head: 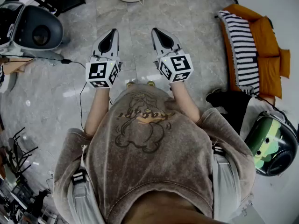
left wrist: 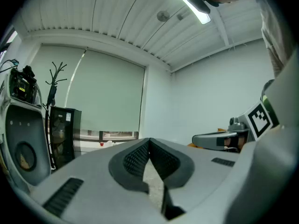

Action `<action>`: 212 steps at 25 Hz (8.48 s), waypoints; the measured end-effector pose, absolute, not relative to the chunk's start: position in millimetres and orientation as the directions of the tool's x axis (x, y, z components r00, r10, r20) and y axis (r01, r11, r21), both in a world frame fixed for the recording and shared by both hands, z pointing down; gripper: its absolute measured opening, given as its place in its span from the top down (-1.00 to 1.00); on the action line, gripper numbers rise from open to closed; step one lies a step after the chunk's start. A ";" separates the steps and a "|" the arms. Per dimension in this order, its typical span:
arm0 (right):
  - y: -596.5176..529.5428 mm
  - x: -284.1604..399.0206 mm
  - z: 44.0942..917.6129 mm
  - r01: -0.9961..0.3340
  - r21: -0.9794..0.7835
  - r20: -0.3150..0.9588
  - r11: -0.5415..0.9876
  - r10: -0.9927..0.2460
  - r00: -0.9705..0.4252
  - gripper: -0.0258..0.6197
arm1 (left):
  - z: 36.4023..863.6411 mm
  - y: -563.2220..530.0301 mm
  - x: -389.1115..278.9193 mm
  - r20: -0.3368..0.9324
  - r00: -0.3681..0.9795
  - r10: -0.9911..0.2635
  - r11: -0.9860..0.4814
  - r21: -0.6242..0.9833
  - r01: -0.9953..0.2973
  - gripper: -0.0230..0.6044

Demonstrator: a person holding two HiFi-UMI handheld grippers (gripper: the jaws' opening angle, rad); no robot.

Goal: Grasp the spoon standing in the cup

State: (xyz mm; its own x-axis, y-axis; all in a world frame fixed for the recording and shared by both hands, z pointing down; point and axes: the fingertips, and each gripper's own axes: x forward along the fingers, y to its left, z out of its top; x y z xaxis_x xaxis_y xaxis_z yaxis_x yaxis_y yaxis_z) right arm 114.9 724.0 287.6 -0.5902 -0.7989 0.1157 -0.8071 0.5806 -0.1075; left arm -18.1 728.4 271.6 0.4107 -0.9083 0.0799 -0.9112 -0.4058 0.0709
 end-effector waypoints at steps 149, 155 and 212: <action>-221.7 17.5 318.8 -0.767 -0.134 0.102 0.627 -0.761 -0.640 0.86 | 307.5 -218.2 -72.2 0.063 0.550 -0.833 -0.543 0.093 -0.834 0.87; -264.3 -6.8 347.7 -0.754 -0.129 0.119 0.644 -0.745 -0.656 0.86 | 336.5 -258.3 -89.6 0.072 0.537 -0.840 -0.530 0.104 -0.842 0.87; -399.1 -15.7 573.8 -0.709 -0.126 0.187 0.693 -0.686 -0.703 0.86 | 585.9 -403.1 -79.8 0.175 0.466 -0.867 -0.441 0.164 -0.882 0.17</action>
State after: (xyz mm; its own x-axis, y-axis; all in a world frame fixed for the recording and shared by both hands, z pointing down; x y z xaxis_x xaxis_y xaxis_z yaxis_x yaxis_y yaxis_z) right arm -15.7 -399.1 573.8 -0.7035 -0.6856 0.1873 -0.7094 0.6934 -0.1262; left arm -79.8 -403.1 585.9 0.4663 -0.8670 0.1754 -0.8822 -0.4413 0.1643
